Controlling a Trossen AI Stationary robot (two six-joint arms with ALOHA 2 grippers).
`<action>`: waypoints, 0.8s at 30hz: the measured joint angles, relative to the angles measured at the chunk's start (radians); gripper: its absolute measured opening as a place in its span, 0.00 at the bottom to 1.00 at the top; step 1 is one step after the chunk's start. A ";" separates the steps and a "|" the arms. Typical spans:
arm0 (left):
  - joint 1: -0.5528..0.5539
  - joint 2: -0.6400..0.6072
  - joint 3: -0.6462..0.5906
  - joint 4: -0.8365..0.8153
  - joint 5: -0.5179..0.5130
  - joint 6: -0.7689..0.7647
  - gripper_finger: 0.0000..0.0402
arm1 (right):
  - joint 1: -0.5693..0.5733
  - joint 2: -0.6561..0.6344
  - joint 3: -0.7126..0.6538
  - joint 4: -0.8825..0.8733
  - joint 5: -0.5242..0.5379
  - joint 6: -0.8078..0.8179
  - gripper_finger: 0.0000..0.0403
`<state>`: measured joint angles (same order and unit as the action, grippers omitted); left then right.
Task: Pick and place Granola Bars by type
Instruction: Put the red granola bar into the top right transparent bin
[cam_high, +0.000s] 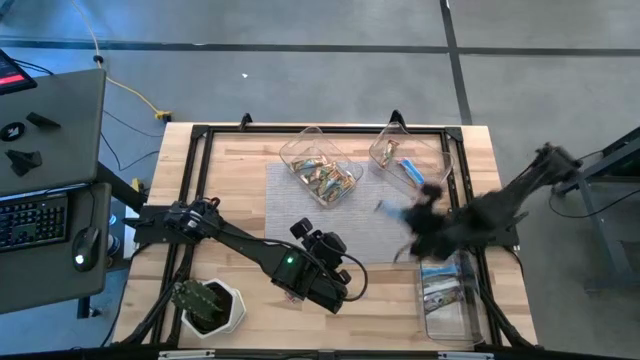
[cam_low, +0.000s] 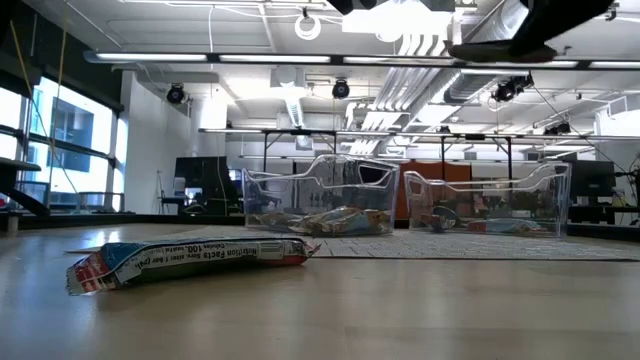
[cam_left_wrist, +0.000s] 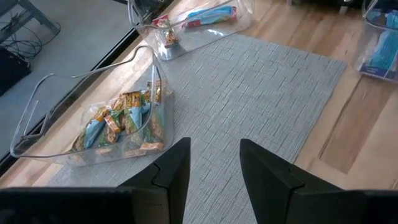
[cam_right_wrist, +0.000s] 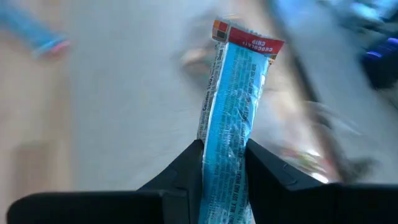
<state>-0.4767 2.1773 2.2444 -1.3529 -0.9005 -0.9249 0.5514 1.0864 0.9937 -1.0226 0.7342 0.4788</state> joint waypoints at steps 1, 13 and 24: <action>0.000 0.000 0.000 0.000 -0.002 0.000 0.33 | -0.026 -0.059 -0.005 -0.025 0.032 0.015 0.22; 0.000 0.000 0.000 0.077 -0.007 -0.040 0.33 | -0.405 -0.470 -0.268 0.151 0.084 0.053 0.22; 0.000 0.000 0.000 0.078 0.012 -0.049 0.33 | -0.786 -0.378 -0.550 0.495 -0.222 -0.036 0.22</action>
<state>-0.4770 2.1773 2.2444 -1.2753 -0.8882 -0.9735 -0.2343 0.7081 0.4441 -0.5274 0.5122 0.4431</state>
